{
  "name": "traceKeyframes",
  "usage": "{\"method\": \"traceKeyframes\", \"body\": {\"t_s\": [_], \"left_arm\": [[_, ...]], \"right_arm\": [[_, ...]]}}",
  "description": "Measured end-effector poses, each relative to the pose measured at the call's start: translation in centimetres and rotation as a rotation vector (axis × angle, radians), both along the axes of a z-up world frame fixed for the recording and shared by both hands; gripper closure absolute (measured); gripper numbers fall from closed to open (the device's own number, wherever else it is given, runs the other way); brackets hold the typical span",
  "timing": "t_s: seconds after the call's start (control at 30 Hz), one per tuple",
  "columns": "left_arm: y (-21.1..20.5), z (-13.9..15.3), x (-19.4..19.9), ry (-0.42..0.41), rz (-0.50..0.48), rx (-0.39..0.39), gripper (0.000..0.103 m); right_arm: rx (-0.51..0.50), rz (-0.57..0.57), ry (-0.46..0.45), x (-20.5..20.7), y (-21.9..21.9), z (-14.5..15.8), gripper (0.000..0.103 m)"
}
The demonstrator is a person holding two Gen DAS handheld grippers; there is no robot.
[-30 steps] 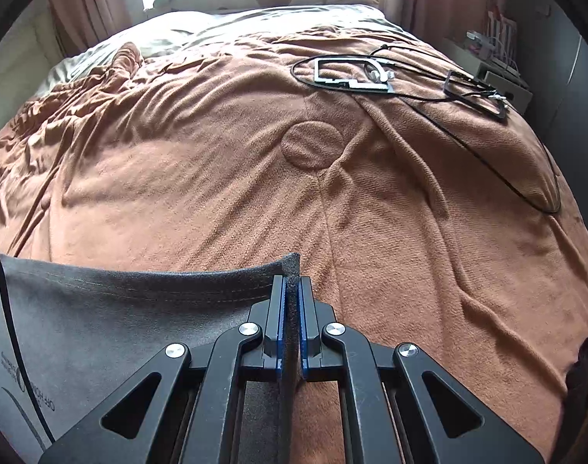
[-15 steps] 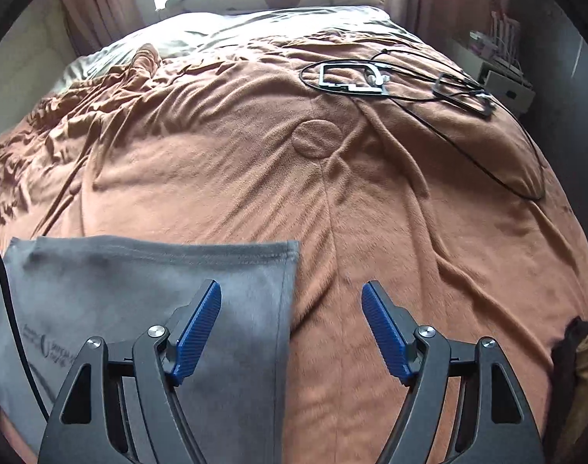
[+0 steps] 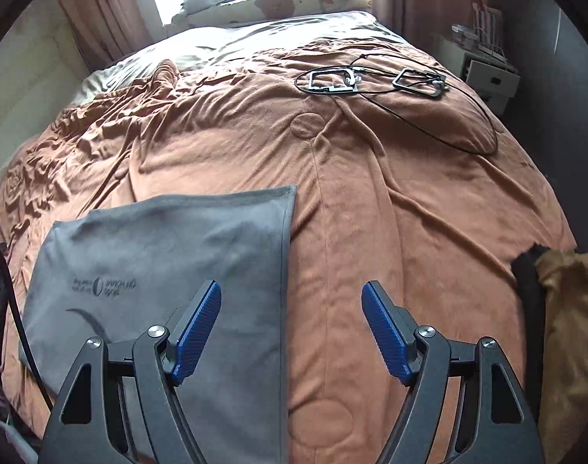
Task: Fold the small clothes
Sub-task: 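Open both grippers and pull them back from the folded shirt, then roll both grippers and grasp the side edge of the folded shirt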
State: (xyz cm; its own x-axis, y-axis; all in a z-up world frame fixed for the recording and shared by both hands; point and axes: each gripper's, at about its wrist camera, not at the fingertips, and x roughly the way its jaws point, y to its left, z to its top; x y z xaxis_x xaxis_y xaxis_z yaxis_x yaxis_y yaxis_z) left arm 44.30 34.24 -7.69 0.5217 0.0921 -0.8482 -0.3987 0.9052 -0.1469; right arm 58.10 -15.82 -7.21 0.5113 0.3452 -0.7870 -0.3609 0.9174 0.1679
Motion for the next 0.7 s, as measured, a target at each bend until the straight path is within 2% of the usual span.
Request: {"method": "traceKeyframes", "body": {"t_s": [0.13, 0.17, 0.2, 0.27, 0.3, 0.4, 0.57, 0.7], "left_arm": [[-1.3, 0.5, -2.7, -0.004, -0.005, -0.011, 0.057], [-1.6, 0.6, -3.4, -0.009, -0.005, -0.014, 0.053], [-2.0, 0.9, -4.4, -0.019, -0.003, -0.020, 0.046], [-2.5, 1.2, -5.7, -0.035, -0.004, -0.023, 0.037], [-2.8, 1.5, -6.6, -0.041, -0.005, -0.017, 0.036], [-3.5, 1.8, -8.7, -0.052, 0.000, -0.018, 0.031], [-4.0, 1.7, -12.2, -0.076, 0.028, -0.041, 0.028], [-4.3, 1.4, -15.0, -0.108, 0.065, -0.050, 0.028]], "right_arm": [[0.050, -0.018, 0.029, -2.5, -1.2, 0.8, 0.029], [0.064, -0.020, 0.033, -3.1, -1.5, 1.0, 0.029], [0.077, -0.023, 0.035, -3.6, -1.8, 1.2, 0.029], [0.106, -0.029, 0.027, -5.0, -2.6, 1.5, 0.024], [0.121, -0.035, 0.024, -5.7, -3.1, 1.4, 0.020], [0.150, -0.051, 0.038, -7.5, -4.2, 1.0, 0.018], [0.181, -0.063, 0.028, -10.6, -5.3, 0.7, 0.018], [0.195, -0.074, 0.015, -12.7, -5.8, 0.3, 0.013]]}}
